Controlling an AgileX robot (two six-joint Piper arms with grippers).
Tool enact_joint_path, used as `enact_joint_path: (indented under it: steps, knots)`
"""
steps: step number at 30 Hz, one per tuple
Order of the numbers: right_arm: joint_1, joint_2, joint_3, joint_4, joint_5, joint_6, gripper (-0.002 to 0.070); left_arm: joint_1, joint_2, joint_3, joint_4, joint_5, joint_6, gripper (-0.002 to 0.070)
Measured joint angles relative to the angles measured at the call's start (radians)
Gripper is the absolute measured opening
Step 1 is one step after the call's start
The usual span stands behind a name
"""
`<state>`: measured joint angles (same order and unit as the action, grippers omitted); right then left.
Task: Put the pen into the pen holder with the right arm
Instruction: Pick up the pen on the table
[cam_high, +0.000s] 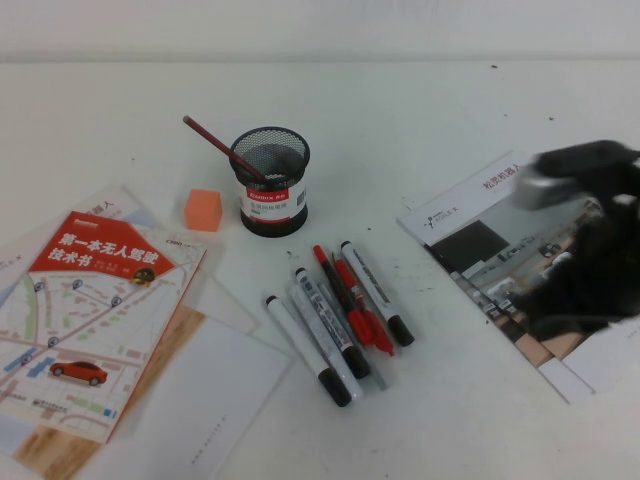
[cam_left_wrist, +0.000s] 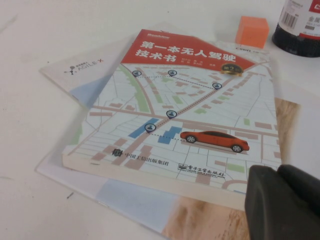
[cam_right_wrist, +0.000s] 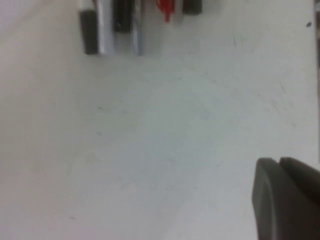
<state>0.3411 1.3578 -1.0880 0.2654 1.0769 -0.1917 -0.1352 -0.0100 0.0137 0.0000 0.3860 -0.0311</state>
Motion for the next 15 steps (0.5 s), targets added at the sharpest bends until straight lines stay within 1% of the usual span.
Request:
enact_joint_path:
  steps: [2,4,10,12,13,15]
  knots:
    - [0.041,0.136,-0.101,-0.067,0.063,0.021,-0.002,0.0,0.0,0.0,0.0,0.0,0.0,-0.0001]
    - [0.067,0.23,-0.192,-0.096,0.111,0.029,-0.002,0.0,0.0,0.0,0.0,0.0,0.0,-0.0001]
    - [0.142,0.506,-0.461,-0.151,0.135,0.037,-0.0013,0.0,0.0,0.0,0.0,0.0,0.0,-0.0001]
    - [0.17,0.57,-0.548,-0.173,0.136,0.038,0.0013,0.0,0.0,0.0,0.0,0.0,0.0,-0.0001]
    - [0.182,0.602,-0.589,-0.182,0.137,0.039,0.0036,0.0,0.0,0.0,0.0,0.0,0.0,-0.0001]
    - [0.202,0.661,-0.664,-0.189,0.138,0.047,0.011,0.0,0.0,0.0,0.0,0.0,0.0,-0.0001]
